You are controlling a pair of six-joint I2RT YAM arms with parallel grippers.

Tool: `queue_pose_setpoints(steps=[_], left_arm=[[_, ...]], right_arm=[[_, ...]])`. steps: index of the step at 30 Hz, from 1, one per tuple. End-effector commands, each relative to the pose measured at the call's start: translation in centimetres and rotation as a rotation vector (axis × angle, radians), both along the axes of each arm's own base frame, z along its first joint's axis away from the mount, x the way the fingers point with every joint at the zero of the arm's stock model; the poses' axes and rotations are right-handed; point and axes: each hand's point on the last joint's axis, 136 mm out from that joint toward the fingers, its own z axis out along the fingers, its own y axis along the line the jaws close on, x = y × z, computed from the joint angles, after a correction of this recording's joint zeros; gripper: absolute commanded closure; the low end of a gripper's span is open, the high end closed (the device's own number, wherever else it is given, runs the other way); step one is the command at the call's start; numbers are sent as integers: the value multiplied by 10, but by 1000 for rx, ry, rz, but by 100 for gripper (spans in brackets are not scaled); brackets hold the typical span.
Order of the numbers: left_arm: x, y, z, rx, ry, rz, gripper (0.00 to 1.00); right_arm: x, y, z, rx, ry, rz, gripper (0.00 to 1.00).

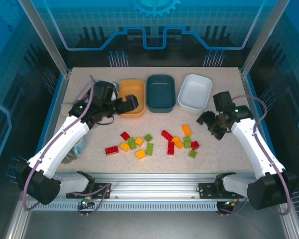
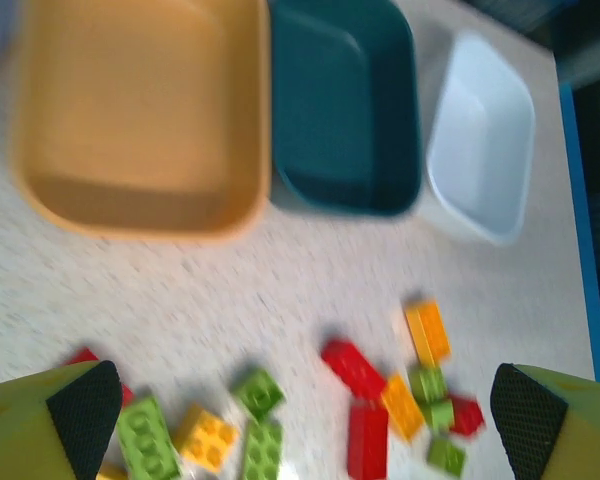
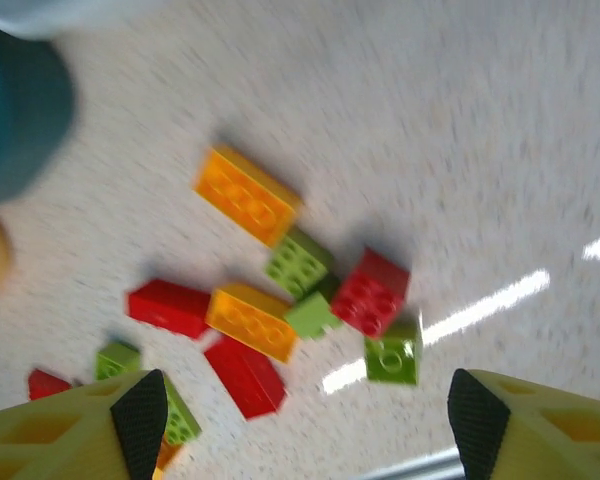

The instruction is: Sort the legos into containers by color

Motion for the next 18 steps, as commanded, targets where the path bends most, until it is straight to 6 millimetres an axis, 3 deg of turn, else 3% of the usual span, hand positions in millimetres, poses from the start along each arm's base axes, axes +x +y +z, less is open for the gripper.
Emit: queue_pose_setpoints(steps=[1,9,18], left_arm=[[-39,-37,-5,-59,31,-178,1],[-79,-85,-31,-46,67,-326,3],[-89,-105,-39,-42,81,-368,4]], right_arm=[[-7,23,-19,166,48,-74,23],[-10,19,-77,233,157,-179,28],[-10,19,-110,238,210,-195,36]])
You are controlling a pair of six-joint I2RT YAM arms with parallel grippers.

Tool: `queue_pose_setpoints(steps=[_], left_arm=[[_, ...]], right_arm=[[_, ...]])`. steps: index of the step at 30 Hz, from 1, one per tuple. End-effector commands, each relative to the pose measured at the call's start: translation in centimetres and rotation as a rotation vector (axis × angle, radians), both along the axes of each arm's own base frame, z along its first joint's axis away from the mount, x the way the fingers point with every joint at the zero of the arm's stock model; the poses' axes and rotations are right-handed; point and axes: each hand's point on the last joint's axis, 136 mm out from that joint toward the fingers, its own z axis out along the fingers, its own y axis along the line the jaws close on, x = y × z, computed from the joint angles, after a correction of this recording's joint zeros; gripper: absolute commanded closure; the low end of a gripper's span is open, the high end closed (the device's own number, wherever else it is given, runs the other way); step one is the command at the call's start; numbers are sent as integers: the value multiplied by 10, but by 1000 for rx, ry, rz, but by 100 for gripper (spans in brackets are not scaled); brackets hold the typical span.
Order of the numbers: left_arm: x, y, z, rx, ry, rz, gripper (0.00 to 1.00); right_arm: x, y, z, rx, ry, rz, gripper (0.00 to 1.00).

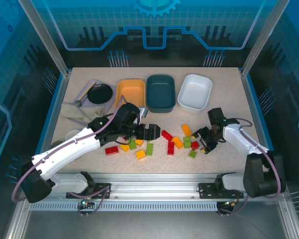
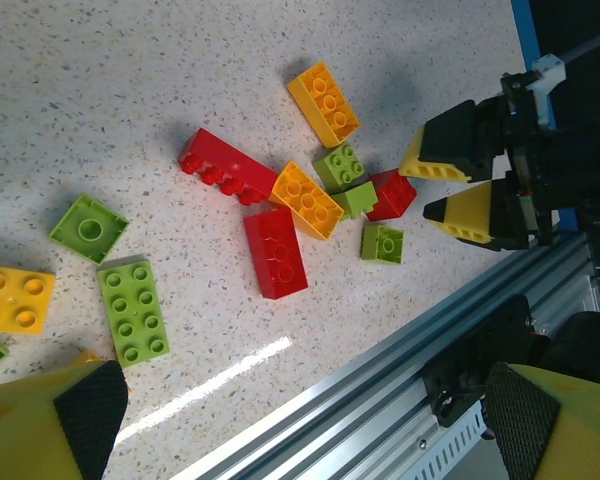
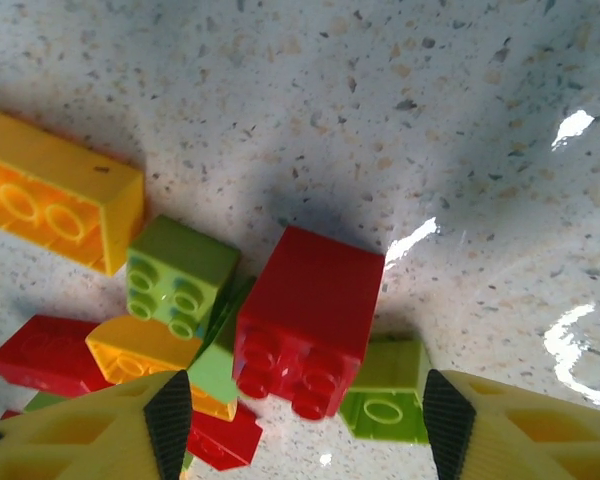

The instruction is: Sort the legos into containers by color

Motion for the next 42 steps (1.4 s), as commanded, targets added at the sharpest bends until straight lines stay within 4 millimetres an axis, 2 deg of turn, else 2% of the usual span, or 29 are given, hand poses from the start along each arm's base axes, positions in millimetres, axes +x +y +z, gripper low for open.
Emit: queue_pose_setpoints(steps=[1,13,16,19,22,27,28,31,36,38,40,42], left_arm=[[0,-8,-2,-16,7,-1,4],[2,-11,-5,-5,12,-3,4],[3,-11,-6,-3,15,1,4],[3,-10,-8,-2,19,8,4],[3,-10,-7,-3,17,15,5],[7,-9,1,-9,6,40,5],[9,-9,5,-12,2,48,4],[19,-10,18,-31,-11,74,4],[52,-7,36,-77,-1,134,3],[68,-6,39,-84,0,151,3],[86,-2,39,-80,14,182,3],[102,5,37,-59,37,219,3]], right_arm=[[8,1,-7,30,-6,-22,36],[2,5,-27,51,57,-43,49],[2,5,-28,46,63,-45,55],[2,4,-28,35,66,-49,66],[5,0,-18,4,34,-43,72],[26,-12,35,-147,-115,57,74],[36,-13,52,-169,-168,76,74],[63,-10,85,-203,-283,136,74],[123,-1,114,-235,-372,234,74],[152,2,117,-244,-387,252,74],[180,2,112,-247,-374,267,73],[203,-1,96,-237,-334,267,73]])
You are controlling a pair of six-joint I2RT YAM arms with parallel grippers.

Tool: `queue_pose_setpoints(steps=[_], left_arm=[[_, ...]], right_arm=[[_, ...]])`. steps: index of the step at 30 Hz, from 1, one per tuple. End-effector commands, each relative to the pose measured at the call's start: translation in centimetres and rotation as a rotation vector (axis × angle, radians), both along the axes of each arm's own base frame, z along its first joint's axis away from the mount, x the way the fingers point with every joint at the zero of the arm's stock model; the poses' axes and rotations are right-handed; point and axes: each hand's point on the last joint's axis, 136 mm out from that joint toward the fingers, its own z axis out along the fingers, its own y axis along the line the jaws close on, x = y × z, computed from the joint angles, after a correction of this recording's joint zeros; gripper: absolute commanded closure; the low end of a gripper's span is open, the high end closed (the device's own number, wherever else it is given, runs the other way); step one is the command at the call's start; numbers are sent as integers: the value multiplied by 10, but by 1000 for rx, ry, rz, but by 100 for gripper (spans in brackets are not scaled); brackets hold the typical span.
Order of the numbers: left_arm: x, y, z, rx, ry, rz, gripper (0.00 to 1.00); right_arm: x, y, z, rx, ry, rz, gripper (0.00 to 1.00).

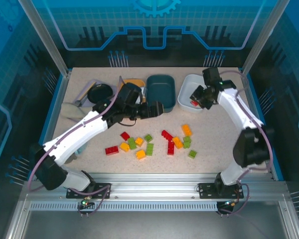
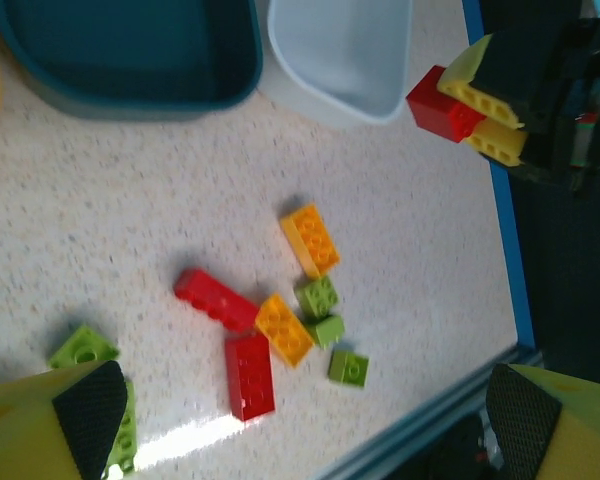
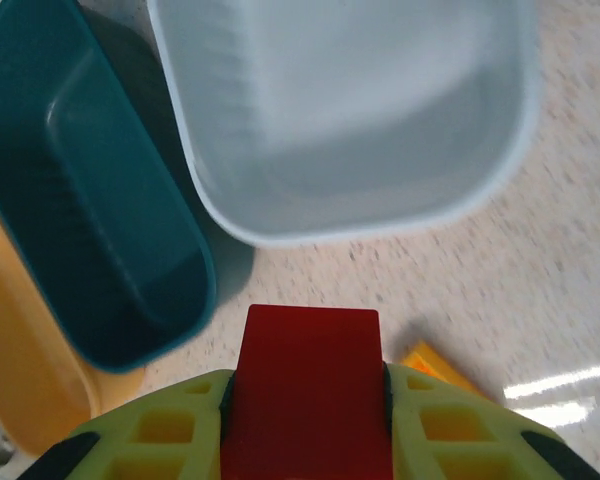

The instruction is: Sort the legos into containers by color

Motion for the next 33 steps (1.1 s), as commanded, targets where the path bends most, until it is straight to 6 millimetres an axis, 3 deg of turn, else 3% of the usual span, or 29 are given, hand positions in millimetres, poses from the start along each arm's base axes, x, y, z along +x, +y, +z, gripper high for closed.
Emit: queue_pose_setpoints(steps=[1,4,9,14,20,25,33], left_arm=[[19,10,-5,17,73,50,3],[33,23,-17,46,125,100,4],[41,33,-35,66,188,149,4],[38,34,-44,67,212,160,4],[36,36,-45,78,220,169,5],[34,40,-40,87,215,174,5],[18,54,-28,102,204,201,6]], right_arm=[[27,-10,-28,-27,84,30,73],[55,-19,-51,-13,143,16,73],[78,-26,-84,-3,239,16,71],[89,-25,-90,-2,251,23,62],[88,-27,-95,-13,284,24,47],[90,-25,-74,-34,242,46,40],[83,-19,13,-91,40,95,40]])
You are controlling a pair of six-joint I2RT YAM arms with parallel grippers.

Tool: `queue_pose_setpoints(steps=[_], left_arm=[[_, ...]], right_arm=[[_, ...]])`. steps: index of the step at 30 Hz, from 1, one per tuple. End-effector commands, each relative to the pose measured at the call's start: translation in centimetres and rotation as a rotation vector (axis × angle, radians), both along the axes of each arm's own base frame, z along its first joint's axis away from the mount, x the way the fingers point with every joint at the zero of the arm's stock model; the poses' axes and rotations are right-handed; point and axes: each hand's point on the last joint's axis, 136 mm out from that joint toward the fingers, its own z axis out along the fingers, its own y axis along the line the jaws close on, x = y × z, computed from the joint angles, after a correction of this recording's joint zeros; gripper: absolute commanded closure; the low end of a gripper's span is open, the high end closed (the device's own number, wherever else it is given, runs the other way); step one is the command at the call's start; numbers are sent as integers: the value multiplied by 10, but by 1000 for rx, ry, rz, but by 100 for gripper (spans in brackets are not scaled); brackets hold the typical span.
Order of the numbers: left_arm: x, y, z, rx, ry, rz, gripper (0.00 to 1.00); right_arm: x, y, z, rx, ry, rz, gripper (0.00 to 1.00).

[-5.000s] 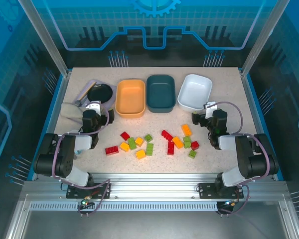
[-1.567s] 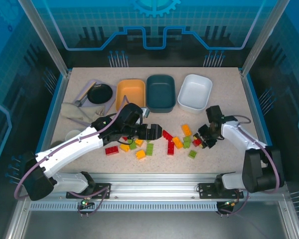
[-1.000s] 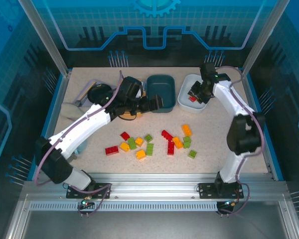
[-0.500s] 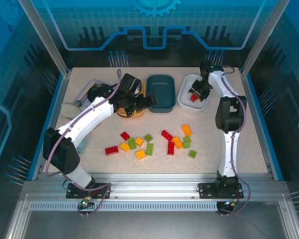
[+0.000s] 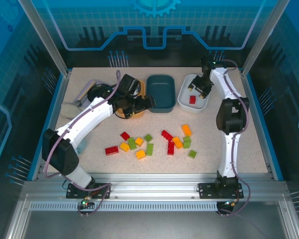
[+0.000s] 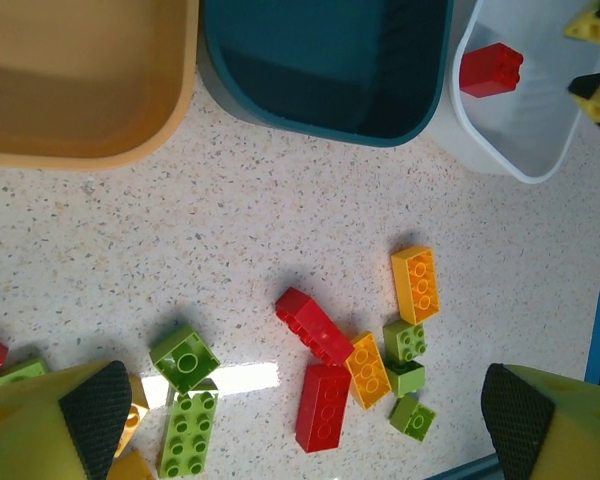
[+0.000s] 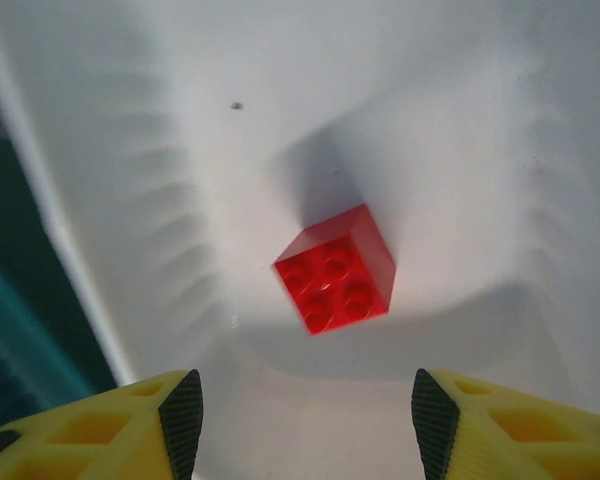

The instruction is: Sort the legos into containers by color

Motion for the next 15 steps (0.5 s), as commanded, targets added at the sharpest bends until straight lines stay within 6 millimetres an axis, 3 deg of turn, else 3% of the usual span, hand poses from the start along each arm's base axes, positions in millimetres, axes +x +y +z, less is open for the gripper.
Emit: queue_pose_setpoints(steps=[1,5,8,11,15], left_arm=[[-16,15,16,4,-8,39,6],[-31,25,23,2,-22,55,6],[-46,31,24,-10,-29,49,6],[-66,31,22,-48,-49,9,6],[-93,26,16,-94,-86,-43,6]], right_arm=[[-12,11,72,-34,-151,63,40],[-37,27,100,-80,-205,159,41],[-64,41,101,-117,-208,262,38],[-102,59,88,-153,-186,423,28],[-153,73,46,-183,-75,595,19]])
